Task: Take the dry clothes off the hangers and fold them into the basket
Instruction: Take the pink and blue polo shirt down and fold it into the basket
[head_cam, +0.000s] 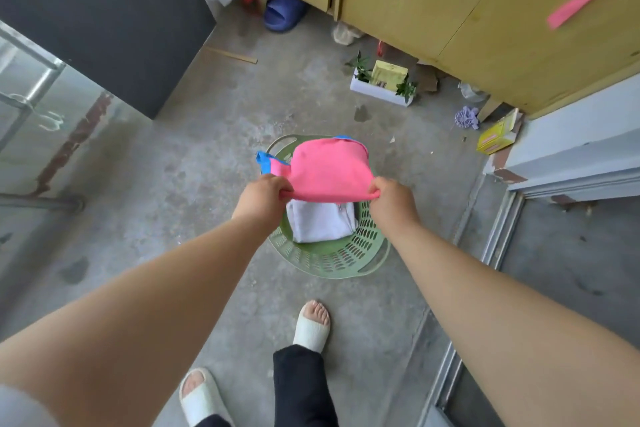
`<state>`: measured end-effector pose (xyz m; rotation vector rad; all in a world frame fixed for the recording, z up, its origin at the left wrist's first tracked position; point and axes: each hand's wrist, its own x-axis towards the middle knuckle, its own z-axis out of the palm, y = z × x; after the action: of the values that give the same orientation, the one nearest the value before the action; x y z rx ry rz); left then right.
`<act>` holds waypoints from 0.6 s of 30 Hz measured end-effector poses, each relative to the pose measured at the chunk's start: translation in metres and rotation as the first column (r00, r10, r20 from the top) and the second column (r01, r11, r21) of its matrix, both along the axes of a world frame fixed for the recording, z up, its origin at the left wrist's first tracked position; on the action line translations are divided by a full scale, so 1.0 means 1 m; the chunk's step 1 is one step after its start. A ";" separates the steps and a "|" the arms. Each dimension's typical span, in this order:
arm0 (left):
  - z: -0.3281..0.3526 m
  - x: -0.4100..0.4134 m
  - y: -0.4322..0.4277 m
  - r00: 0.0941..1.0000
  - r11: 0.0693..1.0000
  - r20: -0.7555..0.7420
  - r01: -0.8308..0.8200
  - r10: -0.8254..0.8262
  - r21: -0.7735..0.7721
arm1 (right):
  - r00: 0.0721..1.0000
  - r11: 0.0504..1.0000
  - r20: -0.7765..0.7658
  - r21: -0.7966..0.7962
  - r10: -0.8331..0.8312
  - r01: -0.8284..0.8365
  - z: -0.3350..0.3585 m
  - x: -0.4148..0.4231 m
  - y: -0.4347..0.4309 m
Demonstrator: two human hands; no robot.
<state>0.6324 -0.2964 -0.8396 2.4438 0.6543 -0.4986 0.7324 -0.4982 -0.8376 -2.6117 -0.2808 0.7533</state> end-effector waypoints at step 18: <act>0.037 -0.023 0.010 0.879 0.977 -0.425 0.196 -0.214 -0.086 | 0.898 0.931 -0.397 -0.218 0.190 -0.293 0.030 -0.019 0.022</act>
<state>0.6094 -0.2868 -0.8025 2.3903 0.5484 -1.1543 0.7133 -0.4765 -0.8079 -2.6372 -0.4223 1.4458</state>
